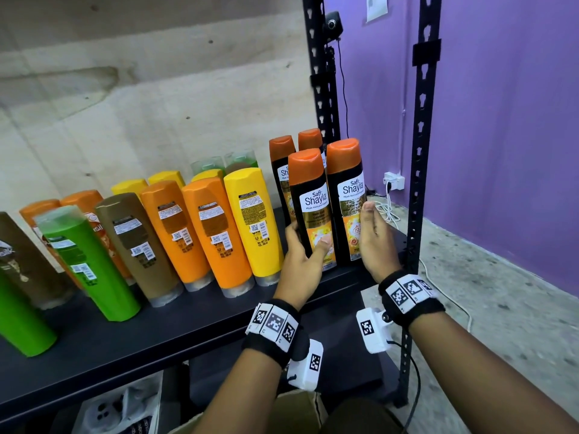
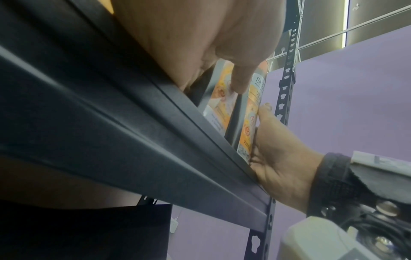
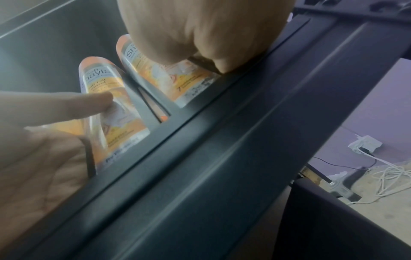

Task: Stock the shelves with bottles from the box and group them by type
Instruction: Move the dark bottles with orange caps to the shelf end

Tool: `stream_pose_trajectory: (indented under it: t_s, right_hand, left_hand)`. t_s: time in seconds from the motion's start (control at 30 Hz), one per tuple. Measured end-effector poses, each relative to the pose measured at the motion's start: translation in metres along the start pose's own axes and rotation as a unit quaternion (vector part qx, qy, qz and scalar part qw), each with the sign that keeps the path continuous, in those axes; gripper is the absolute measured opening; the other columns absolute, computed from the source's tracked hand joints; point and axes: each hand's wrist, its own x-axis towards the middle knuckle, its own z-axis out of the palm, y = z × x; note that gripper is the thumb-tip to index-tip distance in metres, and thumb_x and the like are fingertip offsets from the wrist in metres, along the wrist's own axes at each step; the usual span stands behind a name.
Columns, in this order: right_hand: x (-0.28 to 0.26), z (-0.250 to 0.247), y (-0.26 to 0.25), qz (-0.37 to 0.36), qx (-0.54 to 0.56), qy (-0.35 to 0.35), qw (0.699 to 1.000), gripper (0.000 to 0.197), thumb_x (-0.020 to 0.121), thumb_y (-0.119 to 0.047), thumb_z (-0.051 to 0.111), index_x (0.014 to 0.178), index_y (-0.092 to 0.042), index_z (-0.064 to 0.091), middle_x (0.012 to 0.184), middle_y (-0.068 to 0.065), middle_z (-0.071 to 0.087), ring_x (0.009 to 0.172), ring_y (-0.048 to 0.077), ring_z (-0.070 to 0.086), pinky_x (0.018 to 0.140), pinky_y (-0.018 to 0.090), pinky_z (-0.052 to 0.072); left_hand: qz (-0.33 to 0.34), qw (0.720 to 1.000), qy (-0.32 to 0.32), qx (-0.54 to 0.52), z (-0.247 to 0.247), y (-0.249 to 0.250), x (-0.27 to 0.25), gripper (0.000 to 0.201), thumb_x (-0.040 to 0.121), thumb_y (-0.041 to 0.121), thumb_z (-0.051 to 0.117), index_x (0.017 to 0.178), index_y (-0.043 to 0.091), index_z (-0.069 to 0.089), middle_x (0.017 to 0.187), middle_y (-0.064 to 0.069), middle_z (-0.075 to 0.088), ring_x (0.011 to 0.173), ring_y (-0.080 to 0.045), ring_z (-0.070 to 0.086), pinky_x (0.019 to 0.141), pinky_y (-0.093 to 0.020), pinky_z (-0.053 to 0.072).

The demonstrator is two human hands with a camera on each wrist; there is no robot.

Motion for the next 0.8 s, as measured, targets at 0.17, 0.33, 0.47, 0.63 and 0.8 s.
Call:
stream_pose_trajectory:
  t_s: [0.17, 0.33, 0.47, 0.63, 0.8]
  right_hand:
    - [0.0004, 0.0000, 0.0032, -0.002, -0.015, -0.017, 1.000, 0.085, 0.084, -0.089, 0.017, 0.143, -0.036, 0.047, 0.119, -0.018, 0.054, 0.099, -0.019, 0.049, 0.087, 0.011, 0.033]
    - [0.0004, -0.0009, 0.0026, -0.013, -0.038, -0.015, 0.999, 0.075, 0.085, -0.088, 0.015, 0.120, -0.035, 0.055, 0.095, -0.014, 0.063, 0.090, -0.003, 0.060, 0.082, 0.031, 0.045]
    - [0.0010, -0.0021, 0.0023, -0.019, -0.050, -0.013, 0.998, 0.067, 0.087, -0.085, 0.015, 0.113, -0.034, 0.052, 0.083, -0.015, 0.060, 0.079, -0.001, 0.057, 0.074, 0.032, 0.042]
    - [0.0001, -0.0025, 0.0026, -0.029, -0.054, -0.008, 0.998, 0.057, 0.087, -0.085, 0.015, 0.101, -0.039, 0.046, 0.072, -0.011, 0.056, 0.064, -0.001, 0.054, 0.061, 0.028, 0.039]
    - [0.0003, -0.0017, 0.0035, -0.023, -0.054, -0.002, 0.998, 0.050, 0.090, -0.080, 0.016, 0.099, -0.040, 0.045, 0.074, -0.008, 0.058, 0.069, 0.007, 0.058, 0.061, 0.030, 0.042]
  left_hand:
    - [0.011, 1.000, 0.005, -0.015, 0.0000, 0.0029, -0.0041, 0.045, 0.101, 0.024, 0.060, 0.142, 0.019, 0.040, 0.130, 0.012, 0.062, 0.114, 0.009, 0.058, 0.087, -0.002, 0.043]
    - [0.017, 1.000, 0.012, 0.009, 0.0015, 0.0016, -0.0033, 0.052, 0.099, 0.022, 0.064, 0.142, 0.019, 0.035, 0.122, 0.021, 0.059, 0.107, 0.019, 0.056, 0.083, 0.001, 0.042]
    - [0.029, 0.999, 0.022, 0.036, 0.0028, -0.0011, -0.0028, 0.056, 0.098, 0.025, 0.064, 0.143, 0.018, 0.031, 0.119, 0.031, 0.053, 0.102, 0.026, 0.053, 0.080, 0.005, 0.038]
    - [0.037, 0.997, 0.050, 0.055, 0.0059, -0.0010, -0.0072, 0.058, 0.097, 0.031, 0.064, 0.142, 0.021, 0.031, 0.113, 0.039, 0.049, 0.101, 0.028, 0.051, 0.077, 0.006, 0.037]
    - [0.033, 0.995, 0.059, 0.069, 0.0069, 0.0015, -0.0106, 0.059, 0.094, 0.041, 0.061, 0.141, 0.030, 0.028, 0.109, 0.040, 0.052, 0.097, 0.028, 0.052, 0.074, 0.006, 0.037]
